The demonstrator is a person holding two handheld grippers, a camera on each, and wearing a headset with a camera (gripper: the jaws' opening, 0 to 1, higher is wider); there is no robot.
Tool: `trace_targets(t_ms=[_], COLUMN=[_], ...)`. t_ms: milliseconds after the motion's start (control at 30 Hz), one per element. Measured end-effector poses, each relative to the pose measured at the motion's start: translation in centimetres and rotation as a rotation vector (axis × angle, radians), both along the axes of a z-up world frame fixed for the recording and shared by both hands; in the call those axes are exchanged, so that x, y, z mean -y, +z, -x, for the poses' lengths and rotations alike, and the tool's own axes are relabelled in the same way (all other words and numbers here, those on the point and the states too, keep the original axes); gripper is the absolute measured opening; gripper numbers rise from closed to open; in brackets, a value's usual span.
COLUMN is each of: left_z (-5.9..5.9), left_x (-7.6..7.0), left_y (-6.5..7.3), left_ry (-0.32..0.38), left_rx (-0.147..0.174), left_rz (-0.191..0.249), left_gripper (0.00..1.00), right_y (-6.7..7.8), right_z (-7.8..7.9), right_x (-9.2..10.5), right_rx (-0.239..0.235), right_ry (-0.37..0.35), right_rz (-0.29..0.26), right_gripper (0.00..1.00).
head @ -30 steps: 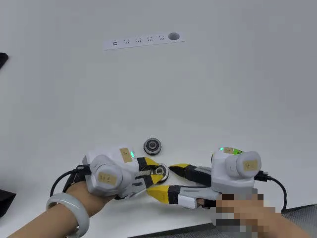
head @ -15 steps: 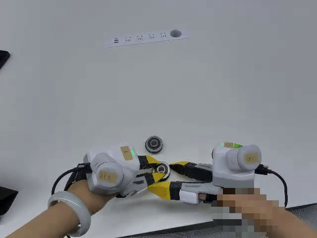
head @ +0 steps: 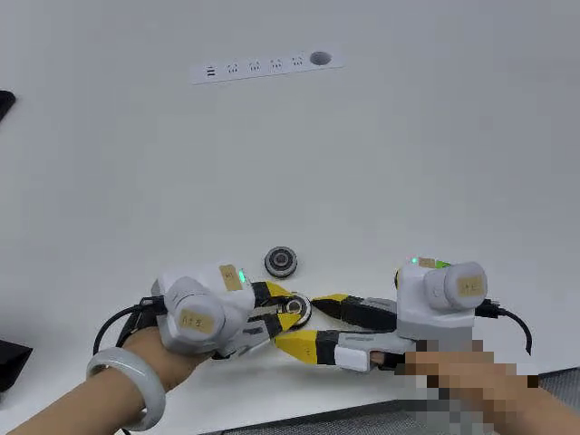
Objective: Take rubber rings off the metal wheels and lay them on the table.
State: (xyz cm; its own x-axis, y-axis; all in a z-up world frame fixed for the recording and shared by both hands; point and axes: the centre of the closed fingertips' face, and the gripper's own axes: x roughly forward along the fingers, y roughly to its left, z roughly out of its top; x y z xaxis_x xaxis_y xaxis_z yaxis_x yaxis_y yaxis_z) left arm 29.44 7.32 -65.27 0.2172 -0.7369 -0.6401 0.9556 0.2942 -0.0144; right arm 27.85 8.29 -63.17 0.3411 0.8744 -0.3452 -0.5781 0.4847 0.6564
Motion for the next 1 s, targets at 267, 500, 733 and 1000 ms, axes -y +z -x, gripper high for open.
trace_targets(t_ms=[267,500,733,1000], left_z=[-0.06,-0.05,-0.05,-0.04], left_x=[-0.02,-0.03,-0.03,-0.04], left_y=[-0.01,-0.04,-0.04,-0.06], left_ry=[0.004,0.006,0.008,0.008], left_rx=[-0.001,-0.001,-0.002,-0.002], left_rz=[0.003,0.004,0.005,0.005], left_gripper=[0.13,0.13,0.13,0.13], right_y=[0.1,-0.37,-0.64,-0.12], right_z=[-0.02,-0.49,-0.77,-0.5], right_x=[0.02,-0.23,-0.32,-0.36], right_rx=[-0.006,-0.008,-0.017,-0.026], right_ry=[-0.001,-0.006,-0.004,0.003], right_rz=[-0.007,0.0,-0.001,-0.017], right_gripper=[0.58,0.6,0.61,0.61])
